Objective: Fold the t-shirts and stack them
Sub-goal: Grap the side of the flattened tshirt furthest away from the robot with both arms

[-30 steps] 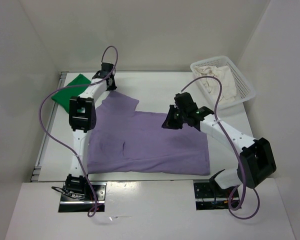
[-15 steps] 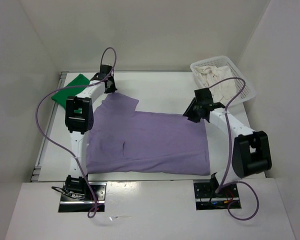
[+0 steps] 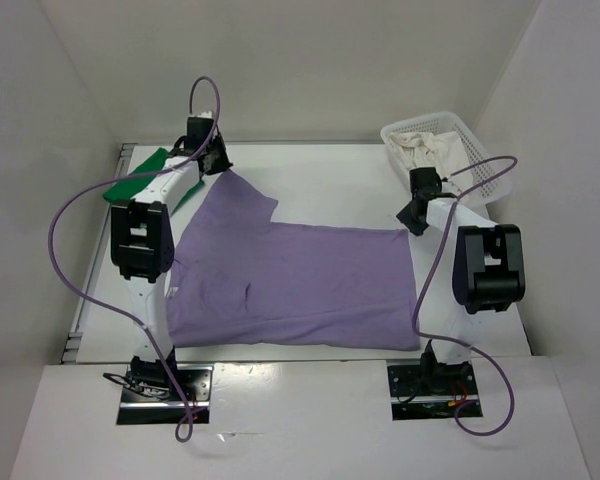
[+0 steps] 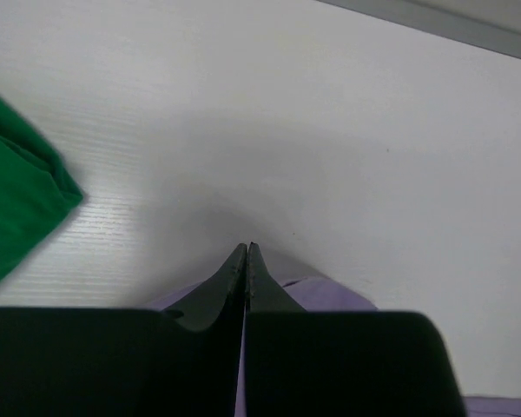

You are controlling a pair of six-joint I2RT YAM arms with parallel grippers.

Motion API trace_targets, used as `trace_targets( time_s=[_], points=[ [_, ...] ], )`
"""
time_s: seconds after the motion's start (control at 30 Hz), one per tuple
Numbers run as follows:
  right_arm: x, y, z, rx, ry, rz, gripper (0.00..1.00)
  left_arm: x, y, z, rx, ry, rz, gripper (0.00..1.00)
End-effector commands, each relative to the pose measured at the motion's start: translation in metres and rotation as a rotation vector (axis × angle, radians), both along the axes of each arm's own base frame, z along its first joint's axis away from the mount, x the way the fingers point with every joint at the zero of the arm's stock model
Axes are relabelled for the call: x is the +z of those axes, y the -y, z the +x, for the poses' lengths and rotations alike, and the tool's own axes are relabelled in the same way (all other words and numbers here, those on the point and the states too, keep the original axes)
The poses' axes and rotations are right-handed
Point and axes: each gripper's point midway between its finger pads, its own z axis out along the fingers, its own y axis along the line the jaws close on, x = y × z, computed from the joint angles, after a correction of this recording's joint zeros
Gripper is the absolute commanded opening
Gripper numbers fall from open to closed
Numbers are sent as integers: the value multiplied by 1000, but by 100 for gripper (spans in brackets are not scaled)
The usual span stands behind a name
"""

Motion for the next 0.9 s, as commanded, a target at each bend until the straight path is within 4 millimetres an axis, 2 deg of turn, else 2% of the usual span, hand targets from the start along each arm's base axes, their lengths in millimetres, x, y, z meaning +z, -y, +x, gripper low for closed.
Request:
trace_targets(
  time_s=[0.0,0.03,0.2,0.27,0.3,0.47,0.57,0.6,0.63,0.73,0.87],
  points=[
    [10,14,22,-43,59,-68,41,16,8,-3,-17,37,-46,0],
    [14,14,26,-43,72,-67,41,11,8,-5,-17,26,-45,0],
    [-5,14,23,-42,26,-69,41,17,9,-8,-26,33,-52,0],
    [-5,14,22,-34,23,-74,41,17,11,-8,-33,32,-58,0],
    [-6,9,25,-22,24,-74,41,19,11,-9,-33,40,-58,0],
    [-16,9,24,-21,-8,-76,40,15,12,-14,-41,32,-64,0],
    [-15,1,27,6,-12,-81,39,18,11,-19,-41,32,-64,0],
    [-16,-4,25,19,-21,-82,39,21,11,-21,-42,35,-64,0],
    [-16,-3,25,14,-21,-90,39,15,12,-25,-48,20,-68,0],
    [-19,-8,18,20,-30,-77,39,25,12,-26,-49,48,-71,0],
    [-23,-6,15,16,-52,-87,39,27,14,-33,-47,51,-92,0]
  ],
)
